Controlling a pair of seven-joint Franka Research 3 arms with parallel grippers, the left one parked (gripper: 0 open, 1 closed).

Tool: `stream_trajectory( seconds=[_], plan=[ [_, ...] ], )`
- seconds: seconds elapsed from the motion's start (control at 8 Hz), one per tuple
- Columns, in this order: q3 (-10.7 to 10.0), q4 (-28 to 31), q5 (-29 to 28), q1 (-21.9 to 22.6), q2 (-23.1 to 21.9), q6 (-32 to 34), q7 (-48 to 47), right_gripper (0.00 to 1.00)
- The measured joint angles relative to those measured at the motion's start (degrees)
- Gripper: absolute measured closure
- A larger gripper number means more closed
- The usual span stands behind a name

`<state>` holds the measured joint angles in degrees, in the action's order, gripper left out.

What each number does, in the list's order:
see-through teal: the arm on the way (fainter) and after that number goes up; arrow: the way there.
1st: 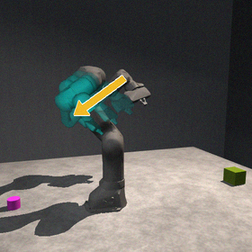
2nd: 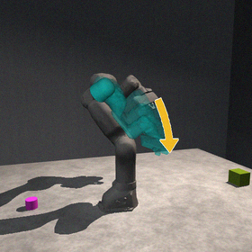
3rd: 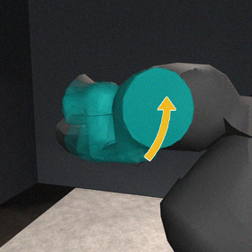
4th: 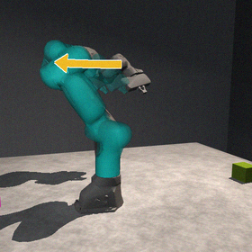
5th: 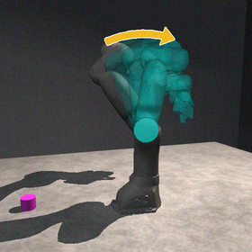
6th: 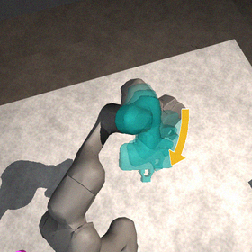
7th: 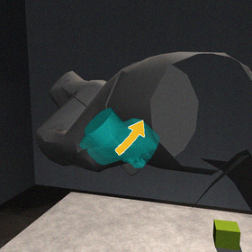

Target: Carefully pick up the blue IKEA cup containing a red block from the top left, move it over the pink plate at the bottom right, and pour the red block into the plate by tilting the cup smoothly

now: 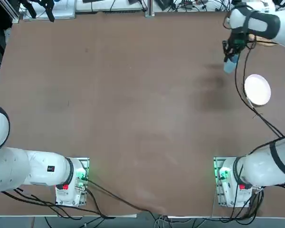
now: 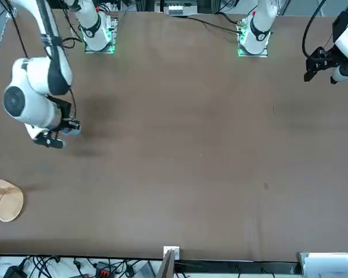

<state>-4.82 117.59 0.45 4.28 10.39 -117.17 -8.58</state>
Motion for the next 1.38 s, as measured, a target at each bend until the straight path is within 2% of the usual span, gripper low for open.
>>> stream_trajectory(
  seconds=[0.38, 0.75, 1.12, 1.38],
  plan=[
    [-0.1, 5.7, 0.0, -7.1, -5.1, -1.4, 9.2, 0.97],
    [-0.1, 7.6, -0.6, -12.2, -8.1, -1.4, 16.4, 0.97],
    [-0.1, 8.1, -10.6, -19.2, -8.1, -0.7, 30.1, 0.97],
    [-0.1, 8.2, -16.3, -21.7, -8.1, 0.9, 34.6, 0.97]
  ],
)
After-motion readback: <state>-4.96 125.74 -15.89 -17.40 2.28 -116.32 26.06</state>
